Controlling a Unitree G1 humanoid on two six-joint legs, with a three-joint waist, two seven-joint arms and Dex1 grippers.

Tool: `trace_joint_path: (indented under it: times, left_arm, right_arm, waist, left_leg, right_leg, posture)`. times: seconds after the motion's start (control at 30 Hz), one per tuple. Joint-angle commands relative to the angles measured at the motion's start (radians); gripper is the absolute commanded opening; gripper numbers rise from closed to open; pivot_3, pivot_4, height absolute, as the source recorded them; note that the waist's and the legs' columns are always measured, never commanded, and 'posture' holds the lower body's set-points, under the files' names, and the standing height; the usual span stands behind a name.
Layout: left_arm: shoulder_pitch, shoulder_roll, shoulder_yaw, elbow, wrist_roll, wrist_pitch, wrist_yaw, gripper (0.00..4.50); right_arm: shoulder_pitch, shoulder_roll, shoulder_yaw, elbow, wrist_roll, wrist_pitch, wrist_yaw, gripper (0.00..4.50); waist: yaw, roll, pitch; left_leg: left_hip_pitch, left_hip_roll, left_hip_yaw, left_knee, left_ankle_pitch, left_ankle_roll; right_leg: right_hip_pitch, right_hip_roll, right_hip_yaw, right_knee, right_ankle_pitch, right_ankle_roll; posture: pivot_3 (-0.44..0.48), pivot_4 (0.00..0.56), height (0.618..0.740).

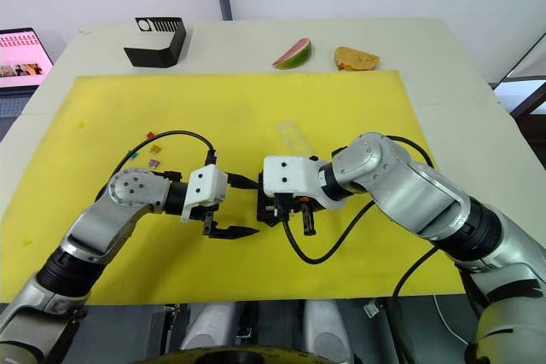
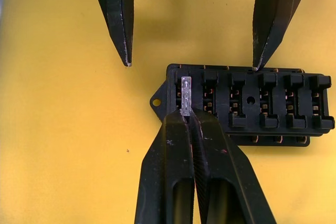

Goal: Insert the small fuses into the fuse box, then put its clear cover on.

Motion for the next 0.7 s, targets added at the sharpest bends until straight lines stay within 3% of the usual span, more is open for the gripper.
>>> trace_joint_path:
  times: [0.03, 0.7]
  left_arm:
    - [-0.017, -0.005, 0.004, -0.032, 0.000, -0.014, 0.007, 4.45]
    - [-0.039, -0.010, -0.001, 0.003, 0.007, -0.037, -0.011, 4.45]
  right_arm:
    - [-0.003, -0.014, -0.003, -0.029, -0.008, -0.017, 0.005, 0.00]
    - [-0.034, 0.012, -0.041, -0.027, 0.056, 0.067, -0.021, 0.00]
  waist:
    - [0.000, 0.000, 0.000]
    - [-0.001, 0.000, 0.000]
  left_leg:
    - [0.000, 0.000, 0.000, 0.000, 0.000, 0.000]
    - [0.000, 0.000, 0.000, 0.000, 0.000, 0.000]
  right_leg:
    - [0.000, 0.000, 0.000, 0.000, 0.000, 0.000]
    - [0.000, 0.000, 0.000, 0.000, 0.000, 0.000]
  posture:
    - [0.000, 0.150, 0.740]
    - [0.000, 0.150, 0.740]
